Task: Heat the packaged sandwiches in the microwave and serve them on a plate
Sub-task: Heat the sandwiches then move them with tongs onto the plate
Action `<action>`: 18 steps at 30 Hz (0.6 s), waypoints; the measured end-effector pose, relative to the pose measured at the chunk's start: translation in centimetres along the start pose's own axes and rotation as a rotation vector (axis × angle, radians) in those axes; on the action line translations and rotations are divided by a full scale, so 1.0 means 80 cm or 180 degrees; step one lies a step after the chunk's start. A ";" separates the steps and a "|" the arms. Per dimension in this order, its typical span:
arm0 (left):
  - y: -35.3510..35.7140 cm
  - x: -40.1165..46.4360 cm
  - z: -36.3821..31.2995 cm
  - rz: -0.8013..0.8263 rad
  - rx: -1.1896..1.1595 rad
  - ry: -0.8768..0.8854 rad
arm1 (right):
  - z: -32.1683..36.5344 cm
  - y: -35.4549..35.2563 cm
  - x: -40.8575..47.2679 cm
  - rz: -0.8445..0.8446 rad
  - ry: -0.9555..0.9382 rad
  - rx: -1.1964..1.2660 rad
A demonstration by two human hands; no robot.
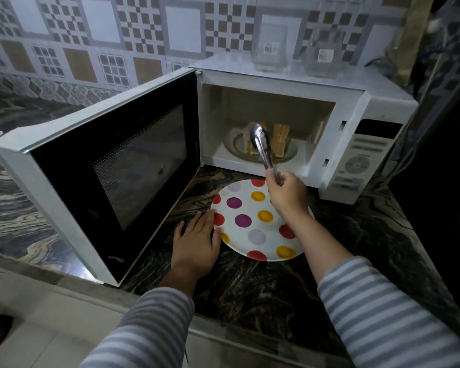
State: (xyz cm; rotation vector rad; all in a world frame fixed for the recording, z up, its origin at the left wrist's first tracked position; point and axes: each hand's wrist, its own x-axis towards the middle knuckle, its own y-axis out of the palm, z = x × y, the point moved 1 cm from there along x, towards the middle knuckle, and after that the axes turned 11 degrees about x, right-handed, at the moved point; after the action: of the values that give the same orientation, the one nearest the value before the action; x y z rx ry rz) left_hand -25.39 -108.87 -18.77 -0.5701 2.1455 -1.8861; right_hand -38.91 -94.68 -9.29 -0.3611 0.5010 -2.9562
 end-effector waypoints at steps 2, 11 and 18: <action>-0.001 0.000 0.000 -0.0030 -0.0004 -0.0009 | 0.005 0.005 0.011 0.0026 0.0009 0.0074; -0.008 0.000 -0.002 -0.0010 -0.0030 -0.0002 | -0.012 0.043 0.015 0.0236 0.0250 0.0270; -0.008 -0.002 -0.002 -0.0074 -0.0060 0.0030 | 0.023 0.034 0.053 0.0059 0.0402 -0.0528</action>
State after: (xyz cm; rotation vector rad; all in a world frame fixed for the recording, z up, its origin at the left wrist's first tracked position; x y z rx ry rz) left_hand -25.20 -108.73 -18.10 -0.5936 2.1742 -1.8861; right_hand -42.34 -98.47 -7.63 -0.1844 0.7631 -2.9403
